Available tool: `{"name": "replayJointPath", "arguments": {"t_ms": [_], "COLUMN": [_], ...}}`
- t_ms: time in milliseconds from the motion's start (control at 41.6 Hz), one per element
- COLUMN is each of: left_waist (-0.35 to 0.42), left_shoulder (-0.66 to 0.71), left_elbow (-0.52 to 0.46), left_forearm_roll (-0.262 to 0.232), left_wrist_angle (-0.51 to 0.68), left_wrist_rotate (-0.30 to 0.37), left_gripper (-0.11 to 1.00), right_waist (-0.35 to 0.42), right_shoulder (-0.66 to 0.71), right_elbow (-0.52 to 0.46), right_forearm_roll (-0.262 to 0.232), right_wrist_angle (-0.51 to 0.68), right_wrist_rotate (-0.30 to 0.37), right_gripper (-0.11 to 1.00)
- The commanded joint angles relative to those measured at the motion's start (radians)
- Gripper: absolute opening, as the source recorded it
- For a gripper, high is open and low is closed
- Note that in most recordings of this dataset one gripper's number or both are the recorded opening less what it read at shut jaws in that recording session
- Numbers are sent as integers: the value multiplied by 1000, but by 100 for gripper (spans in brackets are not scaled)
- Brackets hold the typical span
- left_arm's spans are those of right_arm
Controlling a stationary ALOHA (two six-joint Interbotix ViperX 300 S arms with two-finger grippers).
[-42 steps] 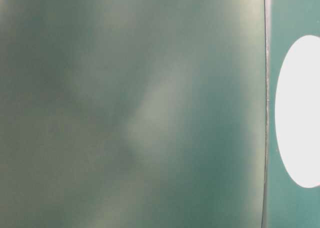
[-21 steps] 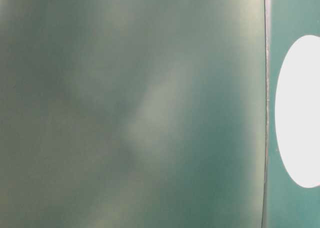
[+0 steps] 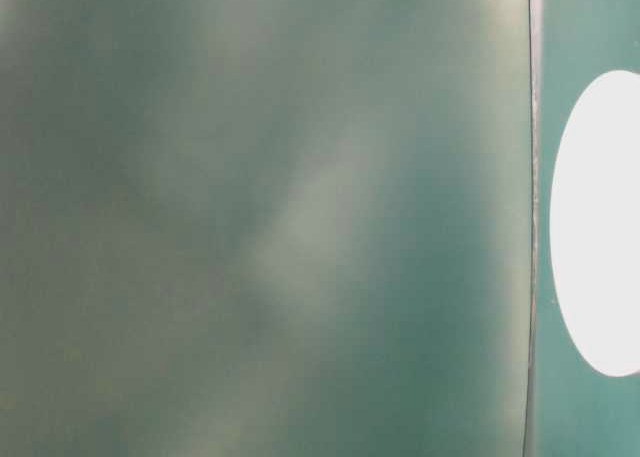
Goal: Grip the spoon and scoop the red block from the bowl with right arm.
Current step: 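Close the right gripper on the pink spoon handle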
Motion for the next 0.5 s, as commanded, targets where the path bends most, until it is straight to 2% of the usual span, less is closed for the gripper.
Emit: {"name": "replayJointPath", "arguments": {"t_ms": [0, 192, 481], "left_waist": [2, 3, 3], "left_shoulder": [8, 8, 8], "left_elbow": [-21, -20, -14], "left_forearm_roll": [3, 6, 6], "left_wrist_angle": [-5, -5, -5], "left_wrist_rotate": [6, 12, 18], "left_gripper": [0, 0, 0], "right_waist": [18, 60, 129], "right_shoulder": [31, 114, 198], "right_elbow": [-3, 2, -6], "right_forearm_roll": [14, 74, 129], "right_wrist_angle": [-44, -127, -150], "right_wrist_rotate": [-3, -3, -3], "right_gripper": [48, 48, 48]}}
